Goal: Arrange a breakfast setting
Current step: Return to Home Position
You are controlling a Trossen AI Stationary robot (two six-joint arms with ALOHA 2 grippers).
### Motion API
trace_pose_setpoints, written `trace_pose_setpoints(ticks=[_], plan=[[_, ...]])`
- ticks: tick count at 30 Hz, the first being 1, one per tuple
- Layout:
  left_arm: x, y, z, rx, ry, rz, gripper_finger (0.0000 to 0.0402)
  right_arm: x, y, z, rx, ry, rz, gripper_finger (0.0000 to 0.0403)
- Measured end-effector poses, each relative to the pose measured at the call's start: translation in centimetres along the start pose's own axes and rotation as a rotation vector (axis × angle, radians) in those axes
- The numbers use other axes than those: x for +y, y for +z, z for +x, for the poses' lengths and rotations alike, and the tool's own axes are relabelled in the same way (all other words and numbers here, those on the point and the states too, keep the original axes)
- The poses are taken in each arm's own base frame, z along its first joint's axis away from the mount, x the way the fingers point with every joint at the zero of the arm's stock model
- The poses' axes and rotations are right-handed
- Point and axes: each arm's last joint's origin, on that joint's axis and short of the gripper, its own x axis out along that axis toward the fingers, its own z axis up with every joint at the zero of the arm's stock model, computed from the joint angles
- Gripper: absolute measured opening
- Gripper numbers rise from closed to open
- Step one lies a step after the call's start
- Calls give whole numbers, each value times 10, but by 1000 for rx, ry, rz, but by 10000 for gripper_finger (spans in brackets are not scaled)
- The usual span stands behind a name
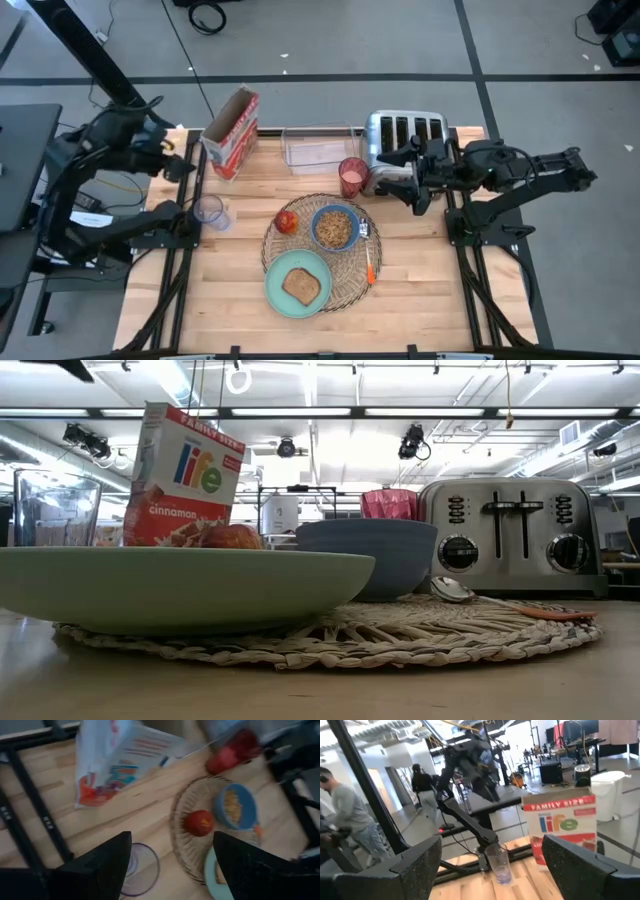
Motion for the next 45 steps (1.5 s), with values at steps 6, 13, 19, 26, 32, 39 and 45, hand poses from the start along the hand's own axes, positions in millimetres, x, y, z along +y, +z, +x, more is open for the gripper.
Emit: trace_pose_setpoints(ticks=[6, 13, 19, 26, 32, 39, 45], plan=[[1, -23, -27, -174, -131, 20, 272, -9, -8, 1, 90, -68, -30, 310], [-7, -28, -48, -458, -410, 121, 213, -11, -8, -1, 103, -72, -106, 233], [-9, -8, -16, -501, -505, 145, 122, -12, -8, -13, 118, -7, -155, 118], [-19, 12, 39, -570, -762, 202, 11, -21, -33, -35, -29, 93, -83, 13], [-50, 4, 79, -570, -809, 273, 5, -32, -69, -55, -49, 101, -28, 8], [-88, -13, 98, -556, -746, 523, 6, -41, -99, -57, 15, 71, 15, 16], [-95, -18, 113, -500, -691, 644, 27, -42, -103, -56, 35, 69, -95, 19]])
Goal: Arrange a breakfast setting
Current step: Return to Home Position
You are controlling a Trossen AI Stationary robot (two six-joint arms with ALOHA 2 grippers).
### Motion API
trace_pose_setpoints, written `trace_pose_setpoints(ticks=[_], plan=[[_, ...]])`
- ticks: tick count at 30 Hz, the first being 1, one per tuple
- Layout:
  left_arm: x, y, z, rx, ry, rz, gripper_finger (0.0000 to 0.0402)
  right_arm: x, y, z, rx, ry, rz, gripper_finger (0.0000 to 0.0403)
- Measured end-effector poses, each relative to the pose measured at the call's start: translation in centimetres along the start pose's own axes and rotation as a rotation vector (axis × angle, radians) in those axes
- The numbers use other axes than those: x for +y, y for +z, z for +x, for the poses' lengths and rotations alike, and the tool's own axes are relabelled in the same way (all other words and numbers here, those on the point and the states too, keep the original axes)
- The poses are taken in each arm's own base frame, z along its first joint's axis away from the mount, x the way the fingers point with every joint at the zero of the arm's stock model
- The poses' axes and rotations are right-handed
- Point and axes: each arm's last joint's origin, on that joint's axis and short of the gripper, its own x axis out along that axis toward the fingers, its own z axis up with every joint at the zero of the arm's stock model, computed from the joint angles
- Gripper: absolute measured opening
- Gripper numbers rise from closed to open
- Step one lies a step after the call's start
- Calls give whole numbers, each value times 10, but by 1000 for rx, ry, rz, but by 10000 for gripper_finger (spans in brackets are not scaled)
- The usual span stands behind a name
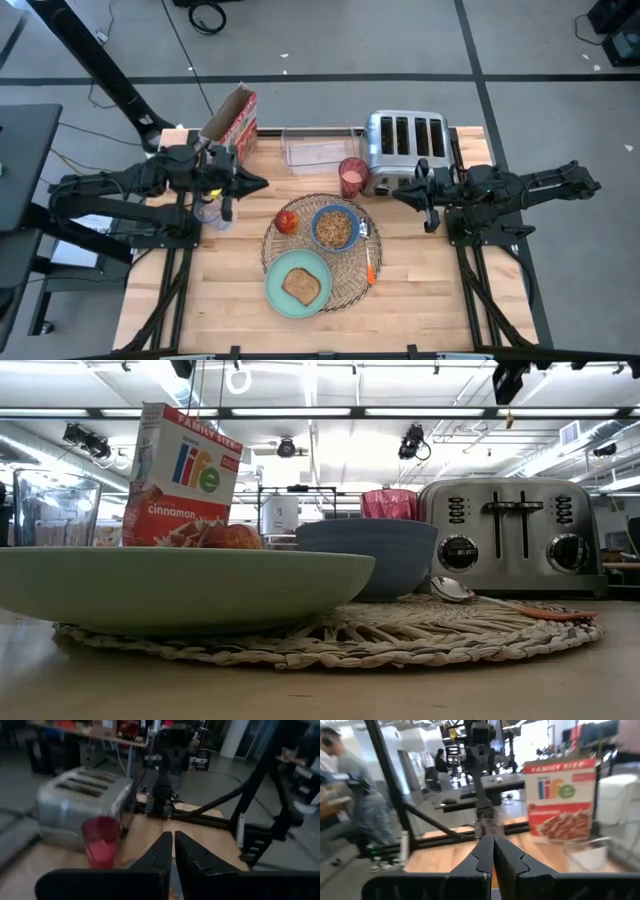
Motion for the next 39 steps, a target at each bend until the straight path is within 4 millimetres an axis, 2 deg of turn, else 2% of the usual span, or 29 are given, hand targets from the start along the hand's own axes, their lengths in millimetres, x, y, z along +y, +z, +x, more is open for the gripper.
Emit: trace_pose_setpoints(ticks=[4, 8, 12, 19, 24, 28, 34, 39], plan=[[-2, -4, 7, 29, -9, -110, 28, -2, 2, -3, -18, -77, -89, 18], [-13, -11, 9, 81, -70, 13, 27, -2, 5, -10, -31, -43, -171, 20], [-22, -23, 16, 24, -116, 59, 27, -3, 1, -16, 8, -20, -188, 19], [-25, -66, 25, -52, -174, 230, 27, -7, -34, -23, -67, 7, -173, 20], [-11, -80, 5, -2, -124, 215, 27, -10, -56, -29, -90, 24, -138, 20], [-2, -90, -18, -83, -104, 226, 27, -11, -68, -36, -108, 46, -105, 20], [10, -138, -29, -117, -85, 189, 27, -14, -84, -44, -191, 61, -123, 20], [15, -160, -38, -168, -89, 186, 27, -17, -98, -47, -226, 61, -107, 20]])
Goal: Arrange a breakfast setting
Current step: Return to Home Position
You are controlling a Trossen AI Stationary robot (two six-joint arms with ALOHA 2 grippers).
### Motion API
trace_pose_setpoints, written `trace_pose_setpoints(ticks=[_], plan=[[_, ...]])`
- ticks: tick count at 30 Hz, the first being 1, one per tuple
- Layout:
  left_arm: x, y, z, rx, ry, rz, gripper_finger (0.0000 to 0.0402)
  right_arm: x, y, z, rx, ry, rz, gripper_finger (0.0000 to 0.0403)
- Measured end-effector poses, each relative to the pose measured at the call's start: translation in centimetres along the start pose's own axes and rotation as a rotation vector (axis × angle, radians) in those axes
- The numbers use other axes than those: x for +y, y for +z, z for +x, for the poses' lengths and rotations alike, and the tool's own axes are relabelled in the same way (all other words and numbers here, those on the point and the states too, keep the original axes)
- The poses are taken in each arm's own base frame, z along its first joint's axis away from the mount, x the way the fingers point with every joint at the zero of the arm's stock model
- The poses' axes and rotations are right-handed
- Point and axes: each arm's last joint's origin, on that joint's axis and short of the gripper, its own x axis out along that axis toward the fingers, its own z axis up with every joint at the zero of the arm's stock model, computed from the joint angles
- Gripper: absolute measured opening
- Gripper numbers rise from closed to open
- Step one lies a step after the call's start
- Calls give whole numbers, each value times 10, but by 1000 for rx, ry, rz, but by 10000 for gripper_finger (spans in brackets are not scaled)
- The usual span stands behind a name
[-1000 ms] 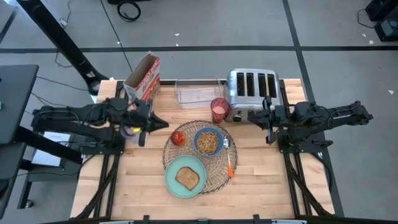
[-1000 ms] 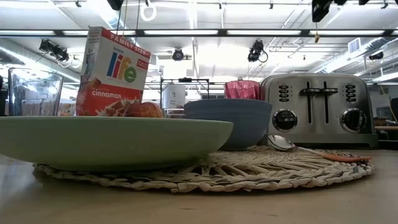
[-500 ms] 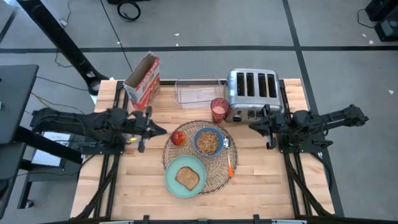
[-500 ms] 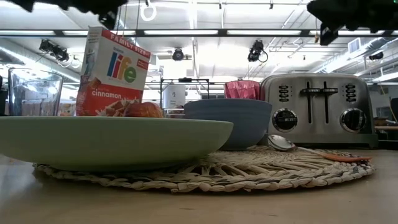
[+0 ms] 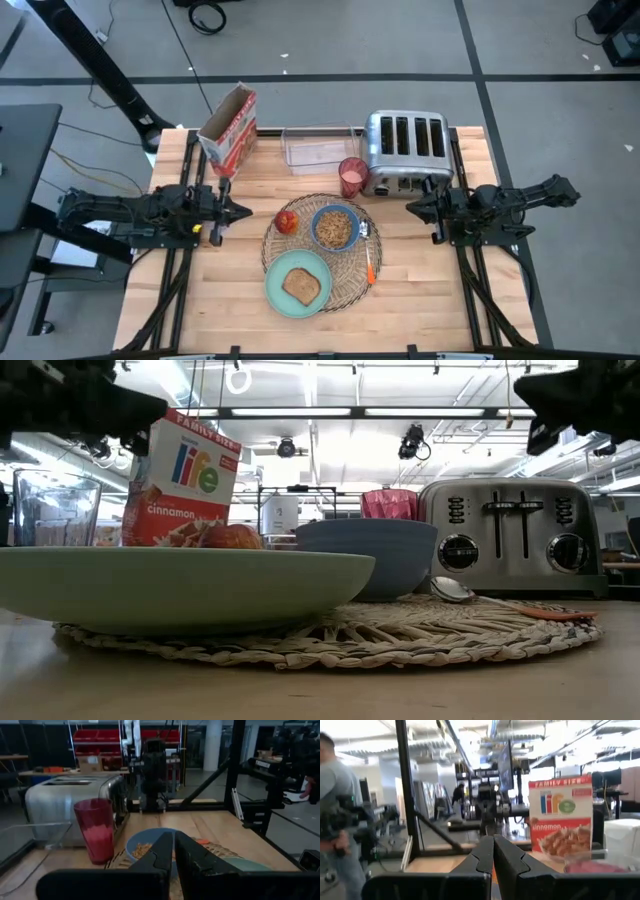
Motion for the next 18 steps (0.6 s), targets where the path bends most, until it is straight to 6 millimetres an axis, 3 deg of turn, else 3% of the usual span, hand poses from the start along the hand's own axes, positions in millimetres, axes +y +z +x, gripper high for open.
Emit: trace_pose_setpoints(ticks=[5, 9, 12, 18], plan=[[0, 0, -15, -36, 10, 29, 27, -1, 2, -3, 4, -2, -4, 20], [0, -5, -28, -9, 9, 36, 27, -1, -8, -6, 85, -4, 25, 20], [0, -9, -27, 18, 2, 71, 27, -1, -12, -6, 120, -6, 35, 21], [0, -27, -19, -104, 6, 77, 27, -2, -16, -7, 165, -10, 34, 19]])
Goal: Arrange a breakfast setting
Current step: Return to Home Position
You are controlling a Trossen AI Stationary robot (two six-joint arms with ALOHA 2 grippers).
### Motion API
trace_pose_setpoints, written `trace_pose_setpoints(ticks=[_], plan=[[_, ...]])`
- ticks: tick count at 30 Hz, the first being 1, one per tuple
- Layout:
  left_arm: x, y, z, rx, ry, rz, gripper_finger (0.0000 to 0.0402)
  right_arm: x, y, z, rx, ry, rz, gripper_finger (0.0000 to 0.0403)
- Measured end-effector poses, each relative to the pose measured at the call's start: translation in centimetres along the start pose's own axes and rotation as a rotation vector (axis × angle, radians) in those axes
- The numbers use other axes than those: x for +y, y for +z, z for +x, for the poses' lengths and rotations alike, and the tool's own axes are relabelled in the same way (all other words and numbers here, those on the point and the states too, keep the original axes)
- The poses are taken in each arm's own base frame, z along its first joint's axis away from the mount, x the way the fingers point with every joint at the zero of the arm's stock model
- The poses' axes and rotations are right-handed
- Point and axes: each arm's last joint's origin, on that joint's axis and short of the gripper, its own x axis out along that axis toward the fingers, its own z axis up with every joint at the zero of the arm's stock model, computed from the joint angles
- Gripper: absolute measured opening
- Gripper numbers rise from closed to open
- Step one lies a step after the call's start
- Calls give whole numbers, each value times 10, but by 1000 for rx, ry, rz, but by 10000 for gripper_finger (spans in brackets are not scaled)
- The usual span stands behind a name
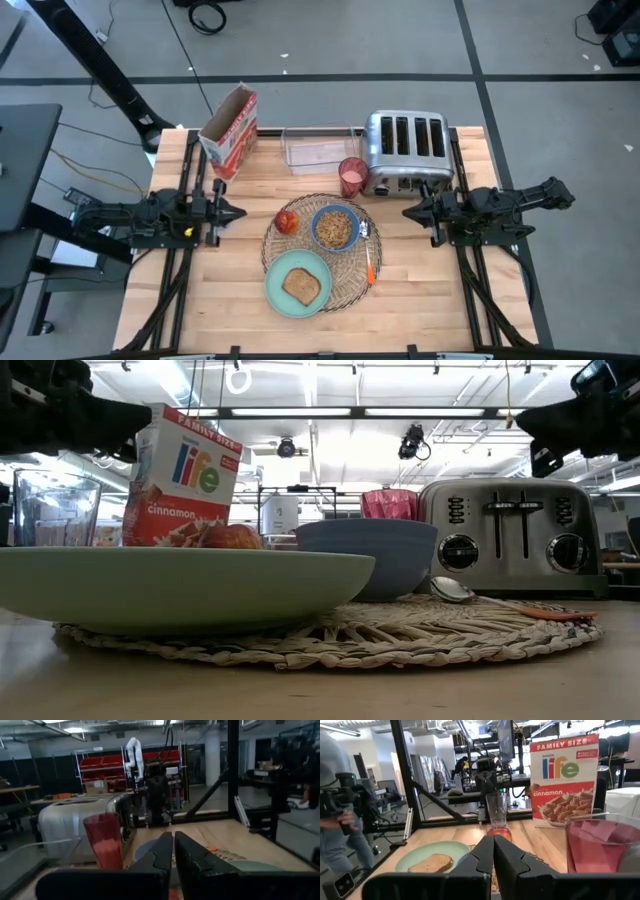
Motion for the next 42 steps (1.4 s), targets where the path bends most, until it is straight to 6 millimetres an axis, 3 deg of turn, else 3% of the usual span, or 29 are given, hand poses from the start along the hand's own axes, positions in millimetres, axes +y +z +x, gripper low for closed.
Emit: trace_pose_setpoints(ticks=[16, 28, 37, 42], plan=[[0, -4, 0, 48, 9, -20, 27, -7, -11, 1, 124, 86, -41, 23], [0, -5, 0, 57, 9, -13, 27, -23, -9, 1, 114, -42, -135, 23], [0, -8, 0, 86, 8, -24, 27, -19, -14, 3, 168, -3, -67, 23], [0, -8, 0, 86, 7, -21, 27, -21, -16, 4, 179, -98, -38, 23]])
